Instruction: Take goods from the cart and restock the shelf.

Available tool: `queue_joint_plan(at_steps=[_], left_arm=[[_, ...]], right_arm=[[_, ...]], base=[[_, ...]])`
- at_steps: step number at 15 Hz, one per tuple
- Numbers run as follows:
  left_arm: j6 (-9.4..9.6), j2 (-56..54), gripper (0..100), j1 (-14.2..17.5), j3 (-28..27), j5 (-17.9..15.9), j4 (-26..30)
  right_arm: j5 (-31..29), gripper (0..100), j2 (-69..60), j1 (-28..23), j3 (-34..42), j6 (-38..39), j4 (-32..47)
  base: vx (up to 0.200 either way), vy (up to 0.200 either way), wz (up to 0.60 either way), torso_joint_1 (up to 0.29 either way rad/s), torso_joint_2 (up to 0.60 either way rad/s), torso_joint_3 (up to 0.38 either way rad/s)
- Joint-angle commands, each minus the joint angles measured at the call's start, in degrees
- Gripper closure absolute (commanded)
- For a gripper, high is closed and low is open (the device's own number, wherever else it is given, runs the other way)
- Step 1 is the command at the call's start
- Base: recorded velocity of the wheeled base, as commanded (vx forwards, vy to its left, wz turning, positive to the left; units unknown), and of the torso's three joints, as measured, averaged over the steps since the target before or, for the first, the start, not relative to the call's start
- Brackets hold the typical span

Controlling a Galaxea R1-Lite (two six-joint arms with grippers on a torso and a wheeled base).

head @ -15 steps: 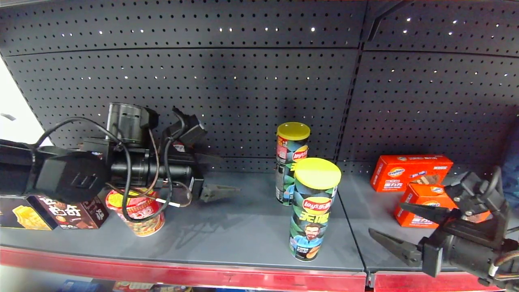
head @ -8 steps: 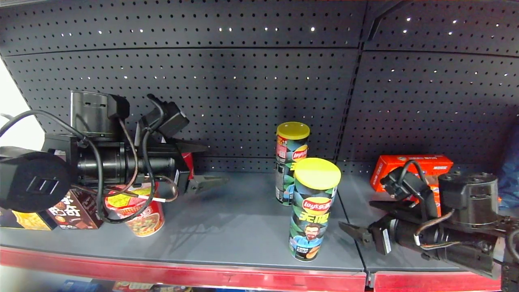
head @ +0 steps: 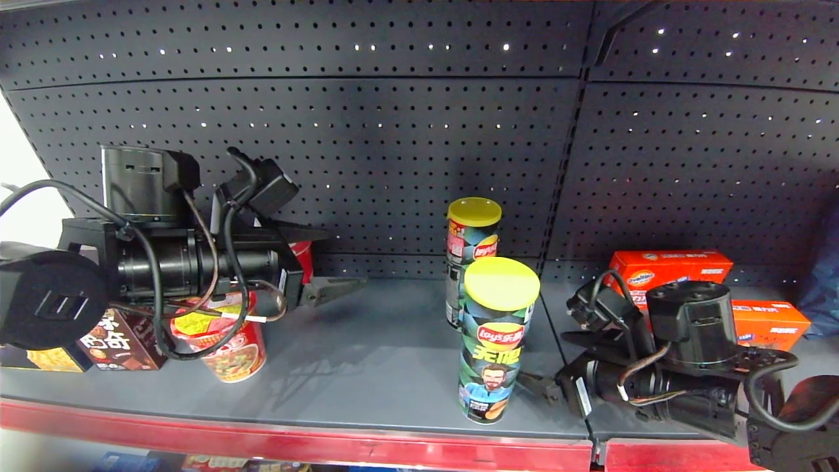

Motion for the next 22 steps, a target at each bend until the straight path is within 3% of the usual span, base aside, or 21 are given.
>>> queue_joint_plan(at_steps=[1, 12, 14, 17, 20, 22], left_arm=[[0.01, 0.1, 0, 0.0, 0.3, 0.0, 0.0], [-0.07, 0.0, 0, 0.1, 3.8, 0.0, -2.9], [-1.39, -1.2, 0, 0.5, 4.0, 0.4, -3.1], [-3.85, -3.9, 0, -0.1, 4.7, 2.5, -6.2], [-4.12, -7.3, 0, -1.1, 5.2, 5.5, -6.7], [-4.21, -12.8, 0, -1.1, 9.8, 8.0, -6.7]], right_arm=[[0.0, 0, 0.1, 0.2, 0.2, 0.0, -0.1], [-0.6, 0, -2.0, 0.2, 0.8, 0.1, -0.3], [-5.3, 0, -6.8, 0.0, 1.0, 0.0, 0.4], [-6.3, 0, -13.3, 0.2, 3.0, 0.2, 1.4], [-7.7, 0, -18.9, -0.2, 2.2, 0.2, 6.3], [-11.2, 0, -23.3, -1.8, 3.0, 0.2, 6.5]], base=[[0.000, 0.000, 0.00, 0.000, 0.00, 0.000], [0.000, 0.000, 0.00, 0.000, 0.00, 0.000], [0.000, 0.000, 0.00, 0.000, 0.00, 0.000], [0.000, 0.000, 0.00, 0.000, 0.00, 0.000], [0.000, 0.000, 0.00, 0.000, 0.00, 0.000], [0.000, 0.000, 0.00, 0.000, 0.00, 0.000]])
